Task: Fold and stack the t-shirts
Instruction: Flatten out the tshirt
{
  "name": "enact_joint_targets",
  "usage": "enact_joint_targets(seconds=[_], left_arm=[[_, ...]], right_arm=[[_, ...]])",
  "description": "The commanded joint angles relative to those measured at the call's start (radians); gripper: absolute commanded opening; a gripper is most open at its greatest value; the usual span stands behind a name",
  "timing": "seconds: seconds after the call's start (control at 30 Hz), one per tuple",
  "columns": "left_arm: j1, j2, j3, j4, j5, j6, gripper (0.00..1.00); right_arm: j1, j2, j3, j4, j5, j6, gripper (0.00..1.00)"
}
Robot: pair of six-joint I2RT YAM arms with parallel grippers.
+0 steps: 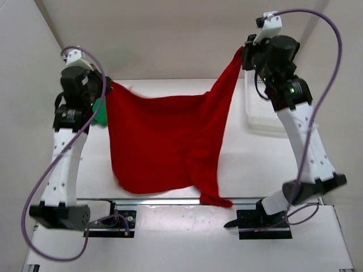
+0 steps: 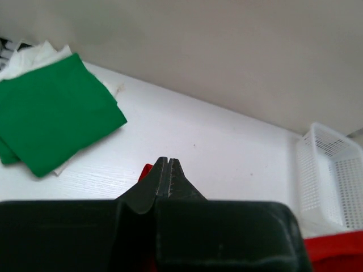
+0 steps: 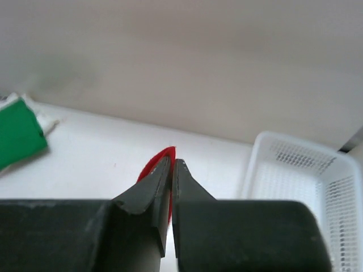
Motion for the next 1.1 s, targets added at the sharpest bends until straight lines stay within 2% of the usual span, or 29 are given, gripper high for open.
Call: enact_joint_targets(seconds=[0.0,0.03,0.1,0.13,0.2,0.23,0.37,0.47,0.53,0.6,0.63,0.7,0.73,0.77,0.8,0.83,0.87,0.9,0.93,1.0,1.07], left_arm=[[-0.012,0.129,0.062,0.067,-0.015,0.006,0.0],[-0.014,0.217,0.104,0.052,-0.024,0.016,0.0],[-0.006,0.371,0.327,0.004,-0.004,-0.002,0.0],[0.006,0.478,0.396,-0.043,0.026,-0.023,0.0],[0.023,0.652,0.722,-0.128,0.09,-0.056,0.0],[0.024,0.672,0.829,-0.134,0.094,-0.068,0.0],[0.07,0.587,0.777,-0.013,0.151,-0.131,0.0],[0.118,0.498,0.752,0.021,0.12,-0.109,0.0],[0.13,0.452,0.693,0.05,0.117,-0.108,0.0],[0.123,0.409,0.672,0.044,0.054,-0.084,0.0],[0.113,0.401,0.629,0.053,0.054,-0.065,0.0],[0.095,0.326,0.518,0.079,0.016,-0.048,0.0],[0.084,0.295,0.391,0.108,-0.003,-0.021,0.0],[0.054,0.23,0.242,0.155,-0.048,0.004,0.0],[0.046,0.155,0.162,0.216,-0.085,0.012,0.0],[0.035,0.117,0.001,0.25,-0.096,0.018,0.0],[0.038,0.047,-0.084,0.313,-0.096,0.018,0.0],[0.035,-0.02,-0.305,0.362,-0.116,0.016,0.0],[0.05,-0.071,-0.368,0.39,-0.121,0.009,0.0],[0.061,-0.136,-0.596,0.428,-0.107,-0.026,0.0],[0.07,-0.212,-0.745,0.453,-0.081,-0.056,0.01]], right_arm=[[-0.138,0.183,0.102,-0.001,-0.358,0.131,0.0],[-0.169,0.227,0.216,-0.018,-0.365,0.129,0.0],[-0.215,0.409,0.412,-0.071,-0.42,0.154,0.0],[-0.244,0.407,0.423,0.001,-0.461,0.184,0.0],[-0.272,0.431,0.488,0.077,-0.497,0.22,0.0],[-0.282,0.436,0.502,0.124,-0.512,0.227,0.0],[-0.369,0.367,0.535,0.307,-0.615,0.327,0.0],[-0.454,0.315,0.53,0.428,-0.783,0.417,0.0],[-0.494,0.273,0.5,0.442,-0.842,0.428,0.0],[-0.512,0.249,0.426,0.452,-0.911,0.395,0.0],[-0.515,0.227,0.406,0.403,-0.931,0.373,0.0],[-0.488,0.186,0.266,0.253,-0.932,0.199,0.0],[-0.47,0.143,0.212,0.217,-0.914,0.153,0.0],[-0.435,0.088,0.084,0.155,-0.834,0.057,0.0],[-0.393,0.056,-0.067,0.134,-0.775,-0.031,0.0],[-0.387,-0.013,-0.155,0.134,-0.686,-0.077,0.01],[-0.35,-0.059,-0.339,0.175,-0.634,-0.07,0.0],[-0.339,-0.131,-0.508,0.204,-0.611,-0.064,0.0],[-0.339,-0.202,-0.663,0.249,-0.604,-0.043,0.0],[-0.342,-0.323,-0.848,0.275,-0.595,-0.009,0.0],[-0.304,-0.392,-0.976,0.226,-0.56,0.002,0.0]])
